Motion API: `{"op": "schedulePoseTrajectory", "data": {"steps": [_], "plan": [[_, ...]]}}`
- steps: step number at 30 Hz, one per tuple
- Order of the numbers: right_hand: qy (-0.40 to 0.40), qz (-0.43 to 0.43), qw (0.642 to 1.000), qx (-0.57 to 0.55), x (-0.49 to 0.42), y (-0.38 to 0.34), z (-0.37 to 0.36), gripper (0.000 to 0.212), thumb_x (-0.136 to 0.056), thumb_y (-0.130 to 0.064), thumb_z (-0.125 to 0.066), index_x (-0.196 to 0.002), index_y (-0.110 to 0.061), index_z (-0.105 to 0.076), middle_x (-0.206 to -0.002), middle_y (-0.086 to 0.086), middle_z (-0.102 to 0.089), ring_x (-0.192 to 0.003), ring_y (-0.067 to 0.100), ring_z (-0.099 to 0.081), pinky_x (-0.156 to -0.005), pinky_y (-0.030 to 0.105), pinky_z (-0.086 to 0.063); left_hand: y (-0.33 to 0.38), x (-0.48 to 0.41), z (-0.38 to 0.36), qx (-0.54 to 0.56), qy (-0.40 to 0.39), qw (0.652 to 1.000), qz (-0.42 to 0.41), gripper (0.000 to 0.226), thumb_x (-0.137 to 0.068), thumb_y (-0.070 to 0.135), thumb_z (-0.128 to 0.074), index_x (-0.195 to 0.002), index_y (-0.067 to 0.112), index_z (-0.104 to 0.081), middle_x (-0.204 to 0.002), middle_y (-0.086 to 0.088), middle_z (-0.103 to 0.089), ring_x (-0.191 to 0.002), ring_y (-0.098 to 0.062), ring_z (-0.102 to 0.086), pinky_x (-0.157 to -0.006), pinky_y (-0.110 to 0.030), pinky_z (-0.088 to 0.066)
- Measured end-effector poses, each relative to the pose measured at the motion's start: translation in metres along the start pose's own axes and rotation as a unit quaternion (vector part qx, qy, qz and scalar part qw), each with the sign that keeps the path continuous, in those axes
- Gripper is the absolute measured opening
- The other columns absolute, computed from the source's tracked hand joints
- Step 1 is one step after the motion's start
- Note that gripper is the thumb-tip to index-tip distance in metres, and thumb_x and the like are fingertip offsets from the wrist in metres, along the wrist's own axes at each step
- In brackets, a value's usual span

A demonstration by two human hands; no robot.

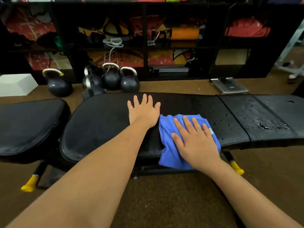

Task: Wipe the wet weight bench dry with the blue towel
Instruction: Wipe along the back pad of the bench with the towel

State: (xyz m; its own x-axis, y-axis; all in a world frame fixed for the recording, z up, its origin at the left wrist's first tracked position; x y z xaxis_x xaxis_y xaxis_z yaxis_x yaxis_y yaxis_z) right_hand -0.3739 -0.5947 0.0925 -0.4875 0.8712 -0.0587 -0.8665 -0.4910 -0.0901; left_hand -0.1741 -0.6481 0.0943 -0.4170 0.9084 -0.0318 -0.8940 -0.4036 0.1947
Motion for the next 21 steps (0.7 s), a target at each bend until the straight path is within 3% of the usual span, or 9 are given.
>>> {"op": "schedulePoseTrajectory", "data": {"steps": [4, 9, 13, 16, 18, 21], "plan": [[-0.029, -0.014, 0.999, -0.031, -0.078, 0.019, -0.008, 0.064, -0.095, -0.065, -0.006, -0.155, -0.042, -0.003, -0.165, -0.004, 0.001, -0.152, 0.025, 0.004, -0.121, 0.049, 0.003, -0.004, 0.000, -0.001, 0.010, 0.012, 1.000, 0.001, 0.064, -0.102, 0.056, -0.014, -0.158, 0.024, -0.017, -0.166, 0.002, -0.010, -0.153, -0.031, 0.001, -0.121, -0.054, 0.000], [-0.038, -0.049, 0.996, -0.060, -0.164, 0.023, -0.008, 0.066, -0.097, -0.063, -0.016, -0.156, -0.034, -0.007, -0.165, 0.002, -0.001, -0.151, 0.030, 0.003, -0.120, 0.052, 0.004, -0.007, -0.003, 0.009, 0.137, 0.032, 0.990, 0.003, 0.054, -0.105, 0.048, -0.021, -0.149, 0.024, -0.042, -0.162, 0.002, -0.028, -0.153, -0.029, -0.007, -0.122, -0.051, 0.001], [-0.049, 0.043, 0.997, -0.048, -0.117, -0.029, -0.011, 0.069, -0.097, -0.065, -0.010, -0.157, -0.031, -0.002, -0.165, 0.000, 0.002, -0.151, 0.029, 0.005, -0.120, 0.051, 0.004, -0.013, -0.009, 0.018, 0.173, -0.028, 0.985, -0.004, 0.047, -0.107, 0.039, -0.024, -0.137, 0.016, -0.052, -0.153, -0.003, -0.043, -0.149, -0.031, -0.021, -0.119, -0.047, -0.013], [-0.030, 0.134, 0.990, -0.045, -0.043, -0.038, -0.004, 0.089, -0.076, -0.076, 0.014, -0.155, -0.039, -0.002, -0.165, -0.008, 0.002, -0.151, 0.020, 0.007, -0.120, 0.043, 0.007, -0.019, 0.000, 0.031, 0.173, -0.047, 0.984, -0.025, 0.044, -0.108, 0.032, -0.034, -0.140, 0.008, -0.051, -0.147, -0.011, -0.049, -0.142, -0.031, -0.036, -0.112, -0.033, -0.026], [-0.025, 0.136, 0.989, -0.051, -0.023, -0.012, 0.002, 0.084, -0.077, -0.076, 0.010, -0.154, -0.045, -0.002, -0.164, -0.012, 0.002, -0.151, 0.015, 0.008, -0.120, 0.040, 0.007, -0.017, 0.008, 0.036, 0.153, -0.013, 0.988, -0.033, 0.045, -0.107, 0.029, -0.039, -0.145, 0.007, -0.047, -0.149, -0.011, -0.048, -0.140, -0.029, -0.040, -0.112, -0.031, -0.027], [-0.036, 0.103, 0.993, -0.038, -0.042, 0.030, 0.005, 0.084, -0.074, -0.077, 0.010, -0.153, -0.048, -0.001, -0.164, -0.013, 0.003, -0.151, 0.014, 0.008, -0.121, 0.040, 0.006, 0.014, 0.016, 0.026, 0.233, 0.027, 0.971, -0.043, 0.044, -0.105, 0.026, -0.042, -0.144, 0.007, -0.049, -0.150, -0.009, -0.048, -0.140, -0.024, -0.042, -0.116, -0.029, -0.026]]}}
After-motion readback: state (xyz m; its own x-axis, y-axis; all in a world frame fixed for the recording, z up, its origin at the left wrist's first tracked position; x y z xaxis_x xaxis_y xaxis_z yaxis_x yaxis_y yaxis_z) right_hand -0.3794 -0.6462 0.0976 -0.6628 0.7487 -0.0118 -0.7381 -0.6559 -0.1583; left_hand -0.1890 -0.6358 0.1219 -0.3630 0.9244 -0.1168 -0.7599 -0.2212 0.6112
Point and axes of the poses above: each hand's wrist, its own x-axis away from the middle knuckle, its own z-axis out of the back of the hand, y = z × x, the point moved 10 cm from there along -x, towards the middle knuckle
